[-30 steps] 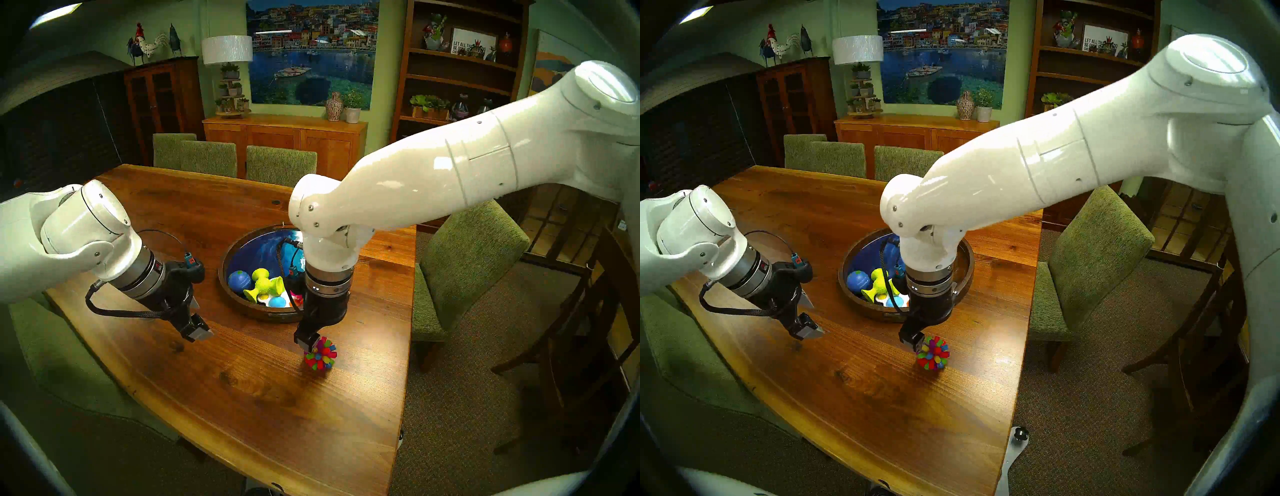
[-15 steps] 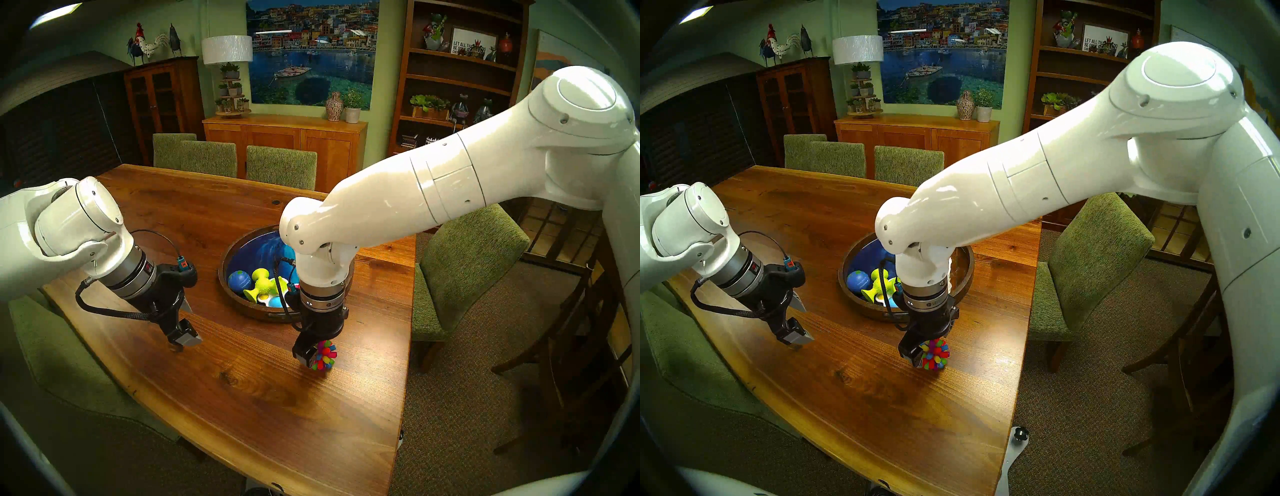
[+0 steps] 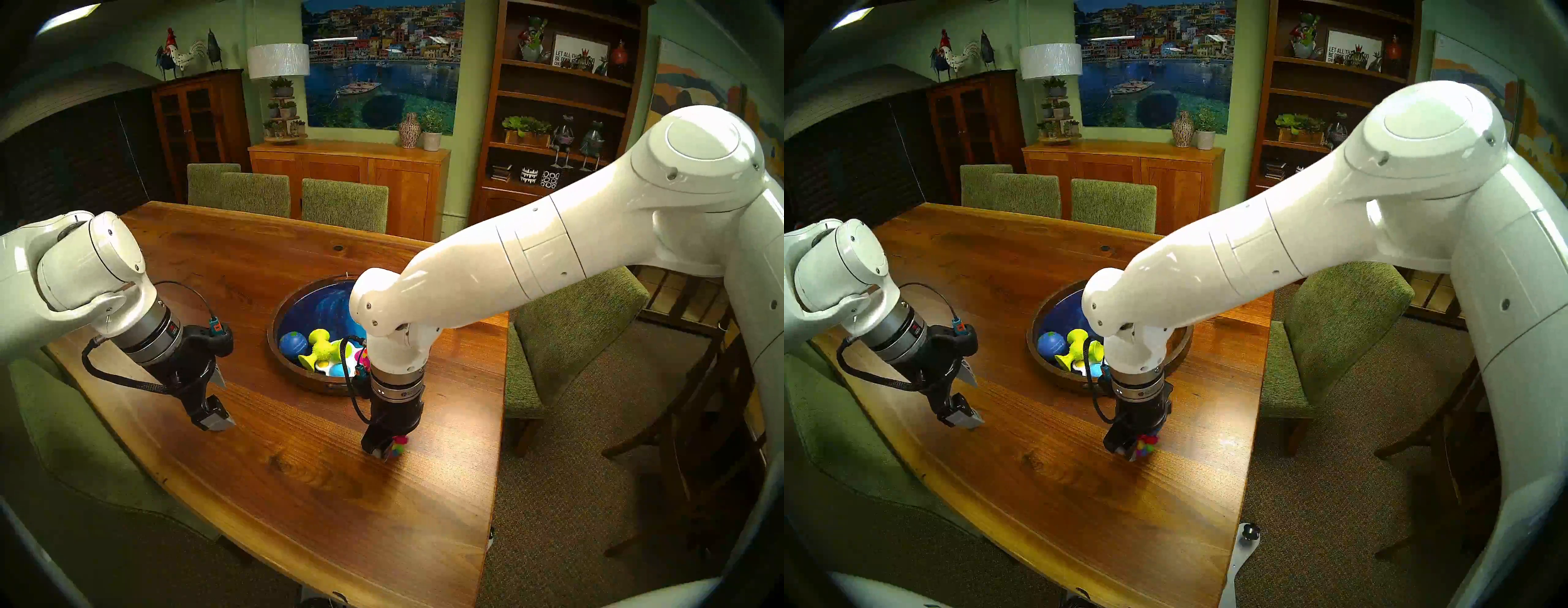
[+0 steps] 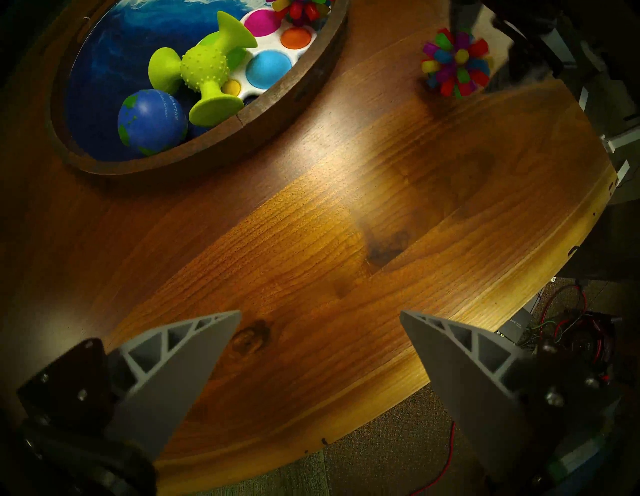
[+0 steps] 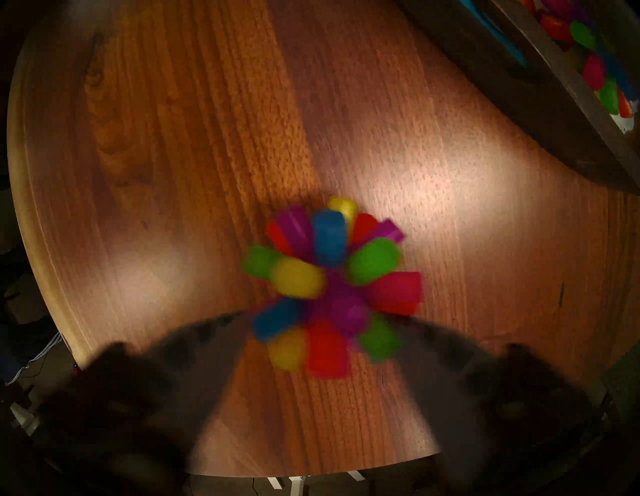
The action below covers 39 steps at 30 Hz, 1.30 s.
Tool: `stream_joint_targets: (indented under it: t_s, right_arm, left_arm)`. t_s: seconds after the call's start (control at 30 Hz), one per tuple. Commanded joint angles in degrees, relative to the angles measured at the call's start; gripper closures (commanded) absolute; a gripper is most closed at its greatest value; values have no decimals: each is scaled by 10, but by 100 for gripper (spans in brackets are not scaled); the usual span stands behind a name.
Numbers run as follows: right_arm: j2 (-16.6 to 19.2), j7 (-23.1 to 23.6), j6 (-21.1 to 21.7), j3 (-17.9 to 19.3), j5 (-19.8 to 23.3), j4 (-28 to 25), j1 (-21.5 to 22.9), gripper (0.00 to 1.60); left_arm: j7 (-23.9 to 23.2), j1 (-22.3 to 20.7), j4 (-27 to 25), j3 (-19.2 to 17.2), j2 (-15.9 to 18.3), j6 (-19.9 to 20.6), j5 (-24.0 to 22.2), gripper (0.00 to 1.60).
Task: Put toys in center tray
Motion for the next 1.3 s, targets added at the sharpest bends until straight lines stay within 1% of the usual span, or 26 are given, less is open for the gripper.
stream_joint_targets:
  t_s: [0.0,0.13,0.27,0.33,0.37,0.43,0.53,0.57,0.6,0.63,0.67,0.7,0.8,0.83,0.9,1.07,1.1,1.13,1.17,1.2,1.23,1.27]
  right_arm:
    - [12,-1,-15,4,-8,-9,7,160]
    - [23,-5,-14,4,-2,-24,26,160]
    - [40,-11,-4,9,2,-42,61,160]
    - [57,-18,5,26,-3,-45,68,160]
    - [60,-18,5,27,-2,-48,82,160]
    - [73,-27,14,46,-6,-45,84,160]
    - [83,-32,25,61,-6,-40,96,160]
    - [83,-30,29,60,-4,-39,107,160]
    - [86,-32,35,65,-4,-35,108,160]
    - [83,-29,39,61,-1,-31,119,160]
    - [79,-27,46,60,1,-23,125,160]
    - [80,-30,52,67,-1,-13,118,160]
    - [69,-24,55,65,0,8,121,160]
    - [59,-21,55,66,-1,34,114,160]
    - [57,-21,55,66,-3,42,111,160]
    - [42,-16,55,61,-19,96,89,160]
    - [36,-12,55,59,-24,116,83,160]
    - [36,-12,55,59,-24,116,83,160]
    - [30,-10,55,58,-26,133,78,160]
    - [35,-11,55,57,-31,124,81,160]
    - [28,-8,55,55,-32,143,75,160]
    - [26,-7,55,55,-35,151,72,160]
  left_arm:
    - [-33,-55,-4,10,-7,-1,11,0]
    - [-31,-65,-6,21,-9,-1,10,0]
    - [-24,-66,-7,25,-11,-1,6,0]
    - [-20,-64,-7,24,-11,-1,5,0]
    - [-18,-64,-8,24,-11,-1,5,0]
    - [-15,-63,-9,24,-11,-1,5,0]
    - [-12,-63,-9,25,-11,-1,3,0]
    - [-12,-64,-9,25,-11,-1,2,0]
    - [-12,-65,-9,26,-11,-1,2,0]
    - [-13,-66,-9,27,-12,-1,1,0]
    - [-13,-67,-9,28,-13,-1,0,0]
    - [-13,-68,-8,28,-13,-1,-1,0]
    - [-14,-70,-8,30,-14,-1,-2,0]
    - [-15,-73,-8,33,-15,-1,-3,0]
    - [-15,-74,-8,34,-16,-1,-4,0]
    - [-13,-77,-8,39,-18,-1,-7,0]
    - [-11,-78,-8,40,-19,-1,-8,0]
    - [-11,-78,-8,40,-19,-1,-8,0]
    - [-11,-78,-8,40,-19,-1,-9,0]
    - [-10,-79,-8,41,-19,-1,-9,0]
    - [-9,-79,-8,41,-19,-1,-10,0]
    - [-9,-79,-8,42,-19,-1,-10,0]
